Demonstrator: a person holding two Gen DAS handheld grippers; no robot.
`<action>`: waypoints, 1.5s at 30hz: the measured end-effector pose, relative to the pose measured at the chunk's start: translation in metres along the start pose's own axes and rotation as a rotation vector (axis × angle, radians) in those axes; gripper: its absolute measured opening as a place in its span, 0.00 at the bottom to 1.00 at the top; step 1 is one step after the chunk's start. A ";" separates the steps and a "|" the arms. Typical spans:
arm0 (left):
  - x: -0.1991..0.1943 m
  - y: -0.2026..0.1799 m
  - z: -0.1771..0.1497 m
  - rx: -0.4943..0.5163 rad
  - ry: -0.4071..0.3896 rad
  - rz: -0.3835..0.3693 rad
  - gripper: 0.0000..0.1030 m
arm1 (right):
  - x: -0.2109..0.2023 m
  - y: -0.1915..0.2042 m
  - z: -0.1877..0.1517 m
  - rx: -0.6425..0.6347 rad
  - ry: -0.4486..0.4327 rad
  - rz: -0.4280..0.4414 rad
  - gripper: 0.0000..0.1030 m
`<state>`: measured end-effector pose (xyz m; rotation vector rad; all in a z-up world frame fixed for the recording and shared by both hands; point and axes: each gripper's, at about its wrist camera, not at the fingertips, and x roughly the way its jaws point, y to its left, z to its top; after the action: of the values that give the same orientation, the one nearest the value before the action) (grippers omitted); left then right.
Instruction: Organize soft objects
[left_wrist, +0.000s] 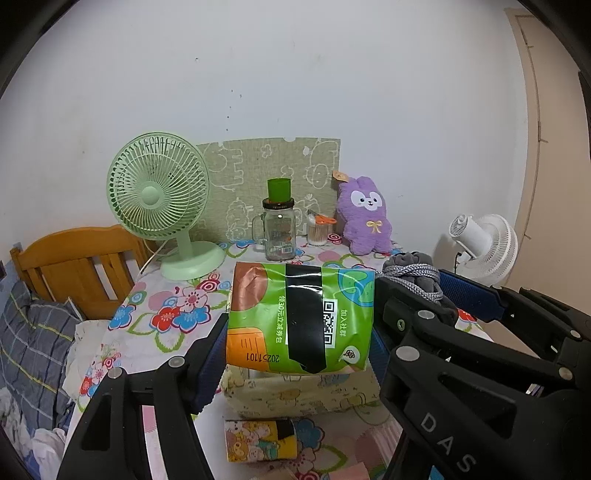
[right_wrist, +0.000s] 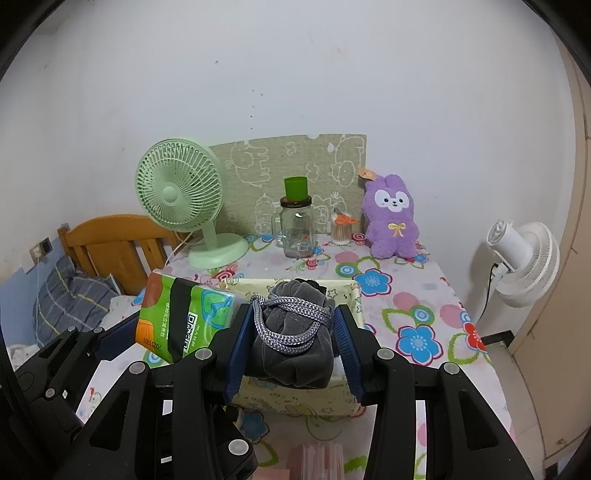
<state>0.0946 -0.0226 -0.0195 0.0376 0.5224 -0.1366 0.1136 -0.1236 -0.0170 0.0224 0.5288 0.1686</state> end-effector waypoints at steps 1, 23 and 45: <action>0.002 0.000 0.001 0.000 0.000 0.002 0.70 | 0.002 -0.001 0.001 0.002 -0.001 0.002 0.47; 0.078 0.003 0.008 -0.031 0.070 0.015 0.70 | 0.077 -0.025 0.008 0.050 0.055 0.016 0.47; 0.128 0.006 -0.018 -0.031 0.281 0.035 0.79 | 0.132 -0.033 -0.018 0.061 0.189 0.029 0.47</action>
<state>0.1959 -0.0311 -0.0992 0.0360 0.8043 -0.0897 0.2216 -0.1351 -0.1002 0.0741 0.7223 0.1839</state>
